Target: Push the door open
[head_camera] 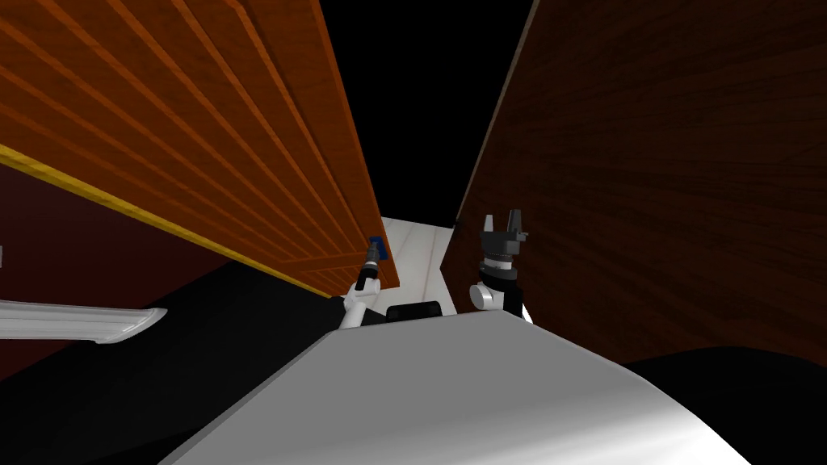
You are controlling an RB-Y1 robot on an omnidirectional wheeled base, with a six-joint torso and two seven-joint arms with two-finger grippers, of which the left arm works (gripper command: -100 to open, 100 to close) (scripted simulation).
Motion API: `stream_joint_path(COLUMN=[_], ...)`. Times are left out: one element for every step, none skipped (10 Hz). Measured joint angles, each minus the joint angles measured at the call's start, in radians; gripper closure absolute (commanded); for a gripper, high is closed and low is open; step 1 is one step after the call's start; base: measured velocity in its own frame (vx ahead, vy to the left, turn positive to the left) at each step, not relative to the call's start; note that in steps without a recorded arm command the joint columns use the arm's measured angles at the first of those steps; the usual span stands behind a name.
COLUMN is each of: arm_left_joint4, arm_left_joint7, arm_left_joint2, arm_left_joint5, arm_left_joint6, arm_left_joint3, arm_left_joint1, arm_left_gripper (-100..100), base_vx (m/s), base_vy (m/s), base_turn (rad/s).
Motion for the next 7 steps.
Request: stream_joint_path(arm_left_joint4=[0.001,0.002,0.020,0.049,0.072,0.088,0.084], arm_left_joint7=[0.000,0.000,-0.002,-0.005,-0.009,-0.012,-0.012], arm_left_joint2=[0.000,0.000,0.002,0.009,0.017,0.030,0.033], arm_left_joint5=[0.000,0.000,0.003,0.008,0.013,0.019,0.020], arm_left_joint6=[0.001,0.001,-0.002,-0.007,-0.016,-0.028,-0.027], arm_left_joint3=[0.000,0.000,-0.007,-0.012,-0.013,-0.010,-0.012], arm_left_joint1=[0.001,0.002,-0.009,-0.027,-0.044,-0.057,-0.056], arm_left_gripper=[100,100,100,100,100,-100,-100], base_vx=[0.000,0.038,0.084,0.099,0.107,-0.070,-0.207], base_vy=[0.000,0.037,0.085,0.090,0.108,0.024,-0.038], base_turn=[0.000,0.143,0.179,0.178,0.257,0.058,-0.037])
